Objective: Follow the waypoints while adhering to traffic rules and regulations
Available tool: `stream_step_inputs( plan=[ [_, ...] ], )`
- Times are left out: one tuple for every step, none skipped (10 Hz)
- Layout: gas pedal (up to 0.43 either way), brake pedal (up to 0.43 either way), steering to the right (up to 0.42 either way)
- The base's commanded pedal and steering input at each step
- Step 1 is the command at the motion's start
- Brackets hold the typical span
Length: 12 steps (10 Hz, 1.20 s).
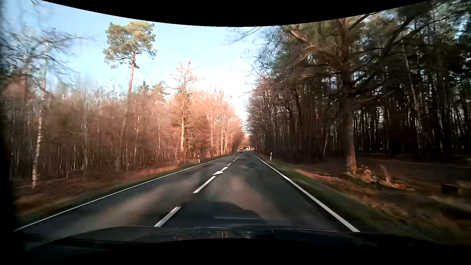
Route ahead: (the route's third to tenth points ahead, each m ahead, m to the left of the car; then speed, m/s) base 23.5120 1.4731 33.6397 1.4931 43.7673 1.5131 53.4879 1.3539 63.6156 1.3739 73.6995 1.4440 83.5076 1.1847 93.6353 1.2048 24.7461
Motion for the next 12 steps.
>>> stream_step_inputs(
  plan=[
    [0.189, 0.000, -0.003],
    [0.189, 0.000, -0.003],
    [0.189, 0.000, -0.003],
    [0.177, 0.000, -0.001],
    [0.177, 0.000, -0.001],
    [0.177, 0.000, 0.000],
    [0.169, 0.000, 0.000],
    [0.169, 0.000, 0.000],
    [0.169, 0.000, -0.001],
    [0.157, 0.000, -0.001],
    [0.157, 0.000, -0.001],
    [0.157, 0.000, -0.001]
  ],
)
